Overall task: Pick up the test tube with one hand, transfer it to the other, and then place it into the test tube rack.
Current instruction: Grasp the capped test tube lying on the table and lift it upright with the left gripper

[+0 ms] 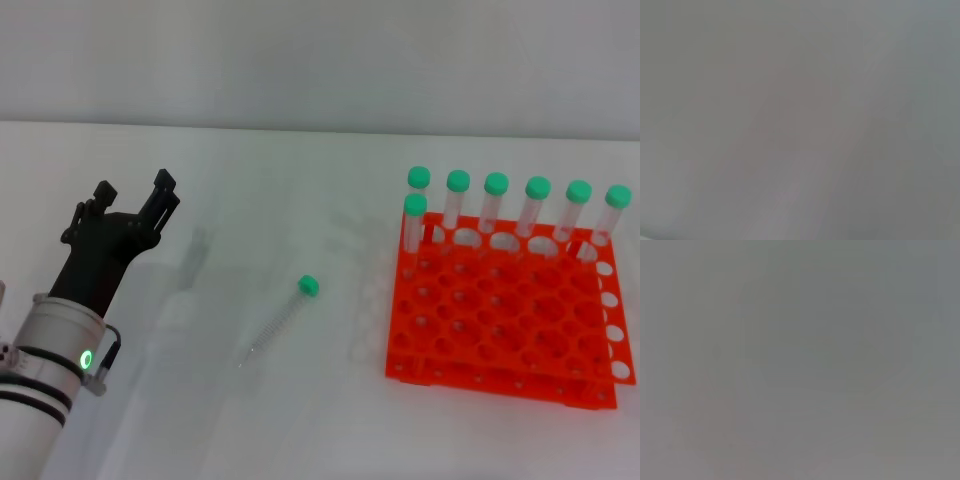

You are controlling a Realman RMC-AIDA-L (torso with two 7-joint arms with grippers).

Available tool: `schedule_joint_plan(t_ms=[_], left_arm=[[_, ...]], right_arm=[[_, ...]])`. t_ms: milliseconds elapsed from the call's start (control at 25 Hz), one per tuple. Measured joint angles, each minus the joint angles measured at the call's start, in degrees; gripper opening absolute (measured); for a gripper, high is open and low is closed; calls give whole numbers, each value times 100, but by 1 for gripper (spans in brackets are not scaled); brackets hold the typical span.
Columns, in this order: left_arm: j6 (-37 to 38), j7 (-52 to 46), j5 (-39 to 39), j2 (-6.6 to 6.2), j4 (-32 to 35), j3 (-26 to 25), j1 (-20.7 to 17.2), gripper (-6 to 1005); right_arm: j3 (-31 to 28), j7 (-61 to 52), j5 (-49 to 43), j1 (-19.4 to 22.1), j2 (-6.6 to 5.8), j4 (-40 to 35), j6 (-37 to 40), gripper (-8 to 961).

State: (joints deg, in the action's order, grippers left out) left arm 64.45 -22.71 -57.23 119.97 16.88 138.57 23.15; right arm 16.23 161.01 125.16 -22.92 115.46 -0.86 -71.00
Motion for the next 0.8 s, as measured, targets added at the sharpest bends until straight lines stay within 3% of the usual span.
schedule_joint_plan(t_ms=[200, 360, 440, 560, 640, 720, 760, 800], left_arm=[[-46, -1102, 286, -198, -185, -29, 340, 874], [-32, -3090, 1148, -646, -847, -26, 909, 873], [45, -3979, 1612, -812, -1205, -16, 1199, 873], [429, -5574, 2742, -1106, -2130, 49, 1876, 873], [773, -6484, 3302, -1234, -2717, 382, 2286, 873], [1086, -7298, 3527, -1308, -3266, 1112, 2683, 872], [1086, -7298, 3527, -1308, -3266, 1112, 2683, 872], [1504, -8239, 3760, -1321, -3990, 2247, 3108, 872]], right_arm=[[3, 0, 0, 1, -9, -8, -3, 855], [5, 0, -1, -43, -14, -39, -1, 853], [61, 0, -6, -83, -14, -57, -3, 852], [140, 0, -9, -143, -15, -75, -3, 851], [150, 0, -9, -190, -17, -76, 2, 850], [152, 0, -10, -217, -20, -76, 13, 849], [152, 0, -10, -226, -23, -77, 18, 848], [152, 0, -10, -231, -24, -77, 19, 848]])
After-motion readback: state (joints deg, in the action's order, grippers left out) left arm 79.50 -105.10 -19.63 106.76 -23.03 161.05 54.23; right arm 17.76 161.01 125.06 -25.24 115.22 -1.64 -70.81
